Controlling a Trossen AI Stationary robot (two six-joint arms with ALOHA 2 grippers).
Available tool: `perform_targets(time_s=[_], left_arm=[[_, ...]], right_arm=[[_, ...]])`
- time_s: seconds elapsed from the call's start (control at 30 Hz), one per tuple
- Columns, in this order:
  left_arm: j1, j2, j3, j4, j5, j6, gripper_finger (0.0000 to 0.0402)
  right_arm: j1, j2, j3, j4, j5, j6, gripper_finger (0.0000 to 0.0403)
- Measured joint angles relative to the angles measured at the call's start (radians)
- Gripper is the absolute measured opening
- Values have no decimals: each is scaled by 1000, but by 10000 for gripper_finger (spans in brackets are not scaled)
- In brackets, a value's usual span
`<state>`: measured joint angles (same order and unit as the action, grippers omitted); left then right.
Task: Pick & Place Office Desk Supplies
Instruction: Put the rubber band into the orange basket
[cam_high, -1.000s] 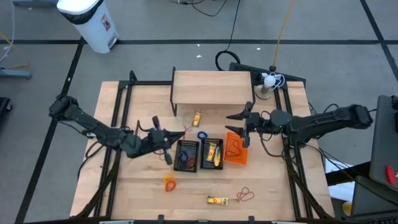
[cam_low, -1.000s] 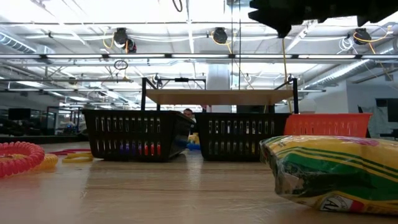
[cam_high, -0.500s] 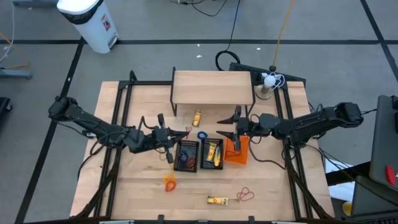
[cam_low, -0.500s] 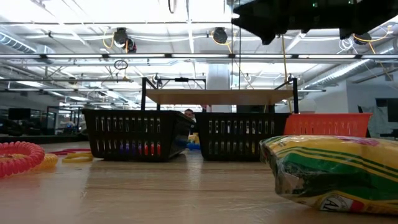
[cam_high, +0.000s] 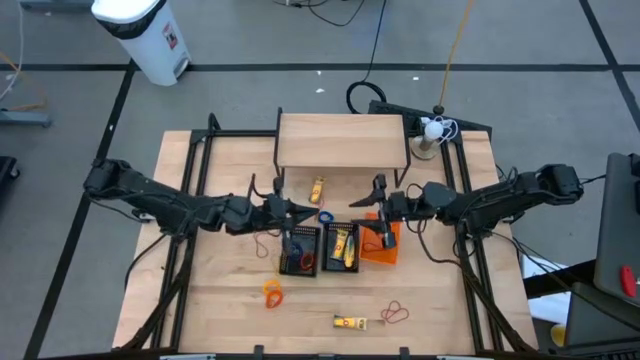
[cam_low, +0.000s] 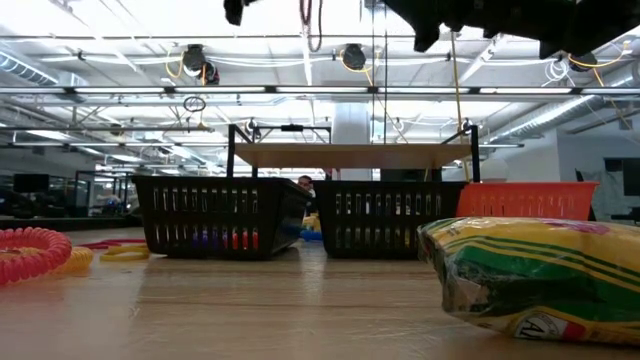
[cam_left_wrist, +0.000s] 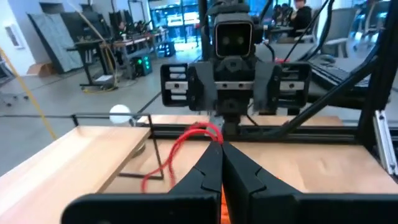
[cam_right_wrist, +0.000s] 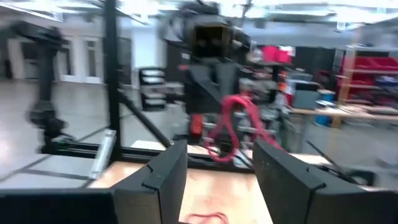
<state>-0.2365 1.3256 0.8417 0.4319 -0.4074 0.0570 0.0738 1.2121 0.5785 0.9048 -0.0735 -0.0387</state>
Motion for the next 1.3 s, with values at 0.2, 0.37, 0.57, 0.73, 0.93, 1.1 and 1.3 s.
perform_targets(time_s=[0.2, 0.37, 0.57, 0.73, 0.93, 1.1, 1.3], left_arm=[[32, 41, 0, 49, 61, -4, 0], [46, 67, 0, 101, 126, -6, 0], [52, 76, 0, 124, 148, -11, 0], [52, 76, 0, 132, 149, -14, 0], [52, 76, 0, 151, 217, -19, 0], [52, 76, 0, 155, 232, -22, 0], [52, 76, 0, 156, 233, -21, 0]], right_arm=[[0, 2, 0, -4, 2, 0, 171], [0, 37, 1, 2, 76, 1, 171], [-9, 115, 1, 81, 74, 4, 171], [-9, 155, 1, 129, 76, 3, 171], [-10, 163, 1, 146, 81, 2, 171], [-11, 163, 1, 146, 104, 0, 171], [-16, 163, 1, 138, 94, 0, 171]])
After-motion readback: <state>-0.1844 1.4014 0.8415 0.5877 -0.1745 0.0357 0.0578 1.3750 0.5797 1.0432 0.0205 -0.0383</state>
